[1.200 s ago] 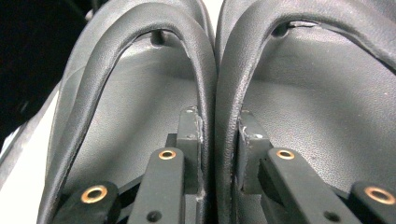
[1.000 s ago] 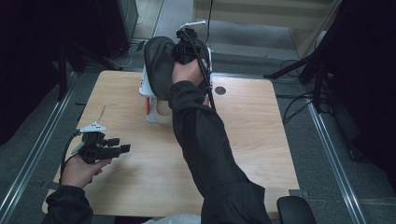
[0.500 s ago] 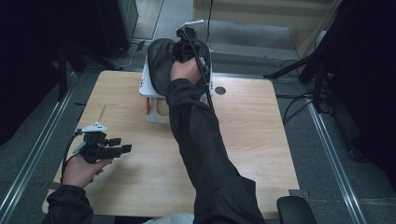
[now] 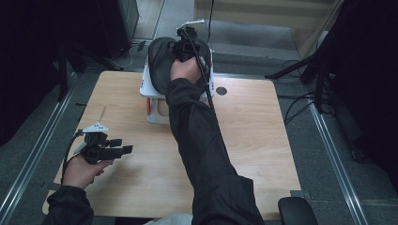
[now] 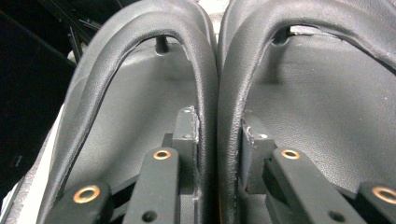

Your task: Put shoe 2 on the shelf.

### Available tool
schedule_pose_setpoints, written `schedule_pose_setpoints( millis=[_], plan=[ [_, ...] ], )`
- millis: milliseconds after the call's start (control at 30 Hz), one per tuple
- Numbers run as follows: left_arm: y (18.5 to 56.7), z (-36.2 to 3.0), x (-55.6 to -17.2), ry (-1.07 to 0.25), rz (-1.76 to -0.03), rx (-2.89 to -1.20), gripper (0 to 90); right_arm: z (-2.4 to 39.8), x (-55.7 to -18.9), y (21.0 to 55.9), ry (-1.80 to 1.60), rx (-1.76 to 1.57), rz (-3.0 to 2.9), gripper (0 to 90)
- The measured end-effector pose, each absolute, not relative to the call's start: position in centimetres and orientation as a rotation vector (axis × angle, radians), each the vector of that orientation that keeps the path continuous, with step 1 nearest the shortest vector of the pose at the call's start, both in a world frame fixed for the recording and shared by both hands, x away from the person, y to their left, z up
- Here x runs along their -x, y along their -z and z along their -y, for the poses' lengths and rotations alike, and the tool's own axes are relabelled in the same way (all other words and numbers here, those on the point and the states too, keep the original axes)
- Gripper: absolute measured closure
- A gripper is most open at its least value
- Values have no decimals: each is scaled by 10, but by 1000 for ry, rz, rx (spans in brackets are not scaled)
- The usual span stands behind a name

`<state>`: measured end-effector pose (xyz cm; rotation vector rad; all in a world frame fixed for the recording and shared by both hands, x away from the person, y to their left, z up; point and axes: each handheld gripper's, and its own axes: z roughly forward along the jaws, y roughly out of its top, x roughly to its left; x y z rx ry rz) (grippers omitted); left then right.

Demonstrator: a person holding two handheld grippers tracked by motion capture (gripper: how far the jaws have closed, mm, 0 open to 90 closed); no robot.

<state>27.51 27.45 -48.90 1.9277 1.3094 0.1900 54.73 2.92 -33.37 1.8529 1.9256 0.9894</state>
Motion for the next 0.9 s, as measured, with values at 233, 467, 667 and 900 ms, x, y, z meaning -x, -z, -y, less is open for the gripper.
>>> schedule_pose_setpoints(
  millis=[233,467,667,900],
  plan=[
    [489,-275,-275,-185,-1311,-1928,389,-30,-546,333,-1017,-1847,-1923,629],
    [489,-274,-275,-184,-1310,-1933,388,-30,-543,334,-1037,-1833,-1926,571],
    [489,-275,-275,-183,-1311,-1931,388,-29,-541,334,-1037,-1819,-1944,569],
    [490,-276,-276,-188,-1320,-1924,387,-25,-538,328,-1046,-1815,-1955,565]
  ],
)
